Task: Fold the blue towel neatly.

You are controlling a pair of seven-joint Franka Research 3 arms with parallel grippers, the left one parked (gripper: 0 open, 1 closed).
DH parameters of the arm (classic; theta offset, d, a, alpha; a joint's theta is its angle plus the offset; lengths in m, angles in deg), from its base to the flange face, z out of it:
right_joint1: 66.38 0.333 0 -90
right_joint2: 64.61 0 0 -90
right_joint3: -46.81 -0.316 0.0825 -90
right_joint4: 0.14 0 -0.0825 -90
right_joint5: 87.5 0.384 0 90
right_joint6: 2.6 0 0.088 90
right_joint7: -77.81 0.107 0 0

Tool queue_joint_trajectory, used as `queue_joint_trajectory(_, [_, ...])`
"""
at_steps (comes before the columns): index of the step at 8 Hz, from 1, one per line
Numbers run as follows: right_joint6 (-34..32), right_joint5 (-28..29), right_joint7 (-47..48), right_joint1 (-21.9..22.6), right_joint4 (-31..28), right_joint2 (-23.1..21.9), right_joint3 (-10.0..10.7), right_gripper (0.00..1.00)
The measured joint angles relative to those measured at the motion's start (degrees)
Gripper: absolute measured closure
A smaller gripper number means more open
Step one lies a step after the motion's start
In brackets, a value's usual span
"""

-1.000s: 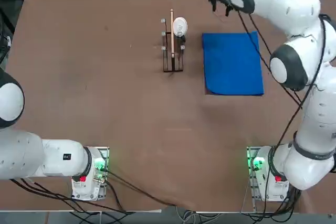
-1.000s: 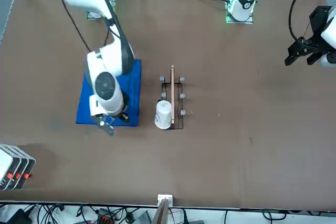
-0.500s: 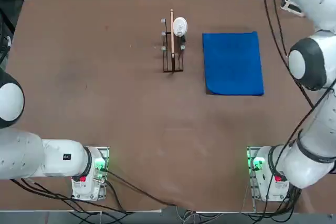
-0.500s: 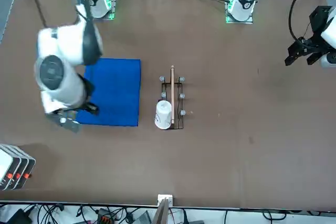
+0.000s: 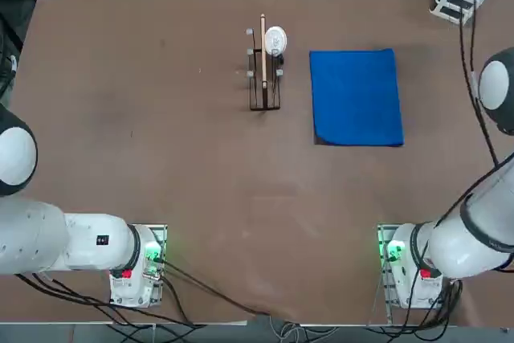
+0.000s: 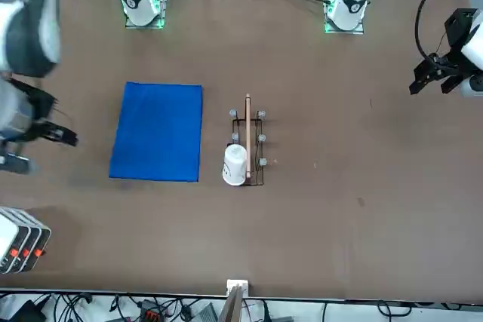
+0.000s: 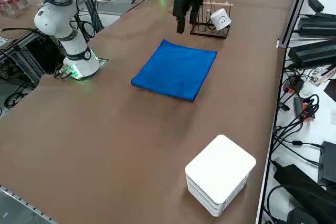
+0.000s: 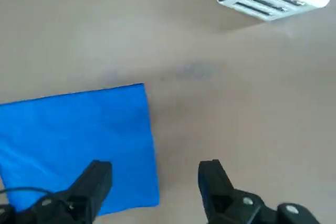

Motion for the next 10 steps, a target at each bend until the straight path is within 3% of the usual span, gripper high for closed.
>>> queue_joint_trajectory(1, [-0.04, 1.87, -1.05, -3.48, -1.53, -2.48, -1.33, 0.0])
queue_joint_trajectory(3, [-0.14, 3.34, -1.43, -12.85, -4.16, -7.61, -9.23, 0.0])
queue_joint_trajectory(4, [-0.52, 3.42, -1.5, -15.01, -5.37, -10.27, -11.79, 0.0])
queue_joint_trajectory(7, [1.28, 3.4, -1.58, -15.31, -16.35, -20.14, -14.05, 0.0])
queue_joint_trajectory(10, [3.05, 3.35, -7.89, -15.14, -24.24, -26.49, -14.39, 0.0])
